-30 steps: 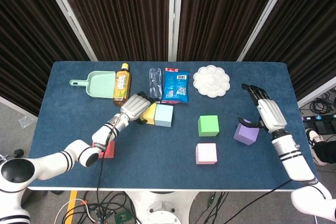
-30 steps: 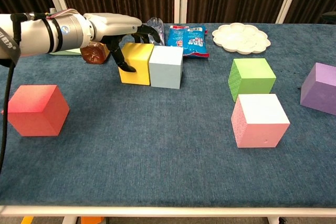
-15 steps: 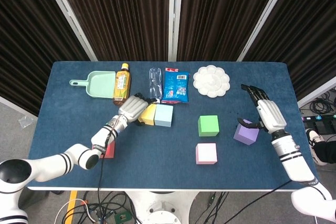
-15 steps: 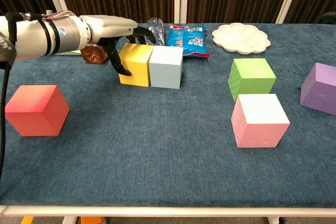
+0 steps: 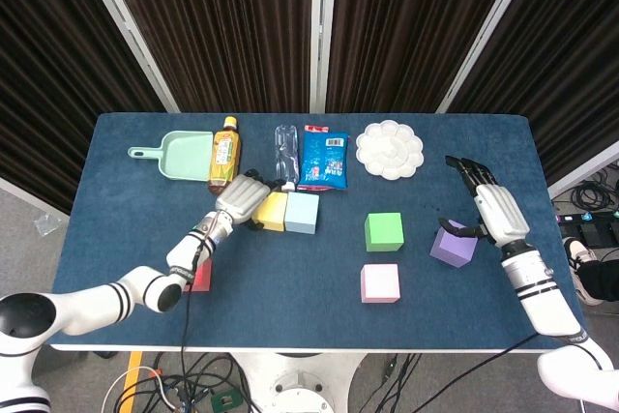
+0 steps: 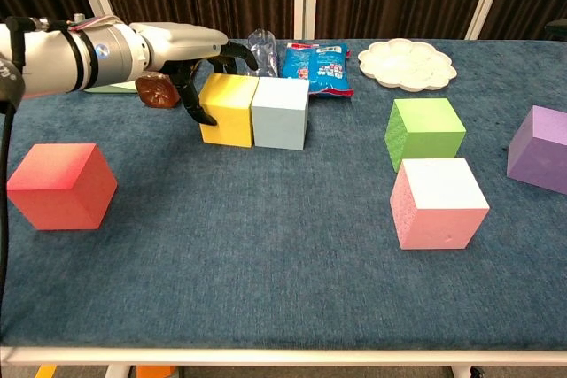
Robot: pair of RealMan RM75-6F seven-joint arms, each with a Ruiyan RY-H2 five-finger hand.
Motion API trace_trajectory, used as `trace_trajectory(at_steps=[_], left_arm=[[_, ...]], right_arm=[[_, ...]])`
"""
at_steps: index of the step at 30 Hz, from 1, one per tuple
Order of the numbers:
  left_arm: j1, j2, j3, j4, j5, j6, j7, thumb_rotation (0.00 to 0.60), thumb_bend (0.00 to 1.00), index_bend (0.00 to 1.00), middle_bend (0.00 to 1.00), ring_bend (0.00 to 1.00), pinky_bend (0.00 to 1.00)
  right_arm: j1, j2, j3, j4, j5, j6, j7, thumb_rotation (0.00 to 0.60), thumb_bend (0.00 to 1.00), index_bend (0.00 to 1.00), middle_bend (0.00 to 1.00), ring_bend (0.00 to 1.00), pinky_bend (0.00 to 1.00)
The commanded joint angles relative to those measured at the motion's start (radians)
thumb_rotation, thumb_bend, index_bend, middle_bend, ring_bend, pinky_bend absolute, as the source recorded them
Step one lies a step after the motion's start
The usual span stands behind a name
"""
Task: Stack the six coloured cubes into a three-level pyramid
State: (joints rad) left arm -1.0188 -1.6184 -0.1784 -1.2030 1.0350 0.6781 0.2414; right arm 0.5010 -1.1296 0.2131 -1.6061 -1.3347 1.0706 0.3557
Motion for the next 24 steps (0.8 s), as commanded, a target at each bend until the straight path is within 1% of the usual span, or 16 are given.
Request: trace_trajectory(at_steps=[1, 24], left_arm=[[-0.002, -0.003, -0.001, 0.000, -0.004, 0.002, 0.004, 0.600, 0.14, 0.14, 0.35, 0.28, 0.16], [-0.032, 0.003, -0.008, 0.007, -0.041, -0.031, 0.015, 0.600, 0.14, 0.14, 0.35, 0.28, 0.16]], right_arm=[[0.000, 0.000, 0.000, -0.001, 0.000, 0.000, -0.002, 0.600, 0.19, 0.00, 0.10, 0.00, 0.00], [-0.003, 0.002, 0.000, 0.008, 0.000, 0.002, 0.008, 0.600, 0.19, 0.00, 0.10, 0.00, 0.00]])
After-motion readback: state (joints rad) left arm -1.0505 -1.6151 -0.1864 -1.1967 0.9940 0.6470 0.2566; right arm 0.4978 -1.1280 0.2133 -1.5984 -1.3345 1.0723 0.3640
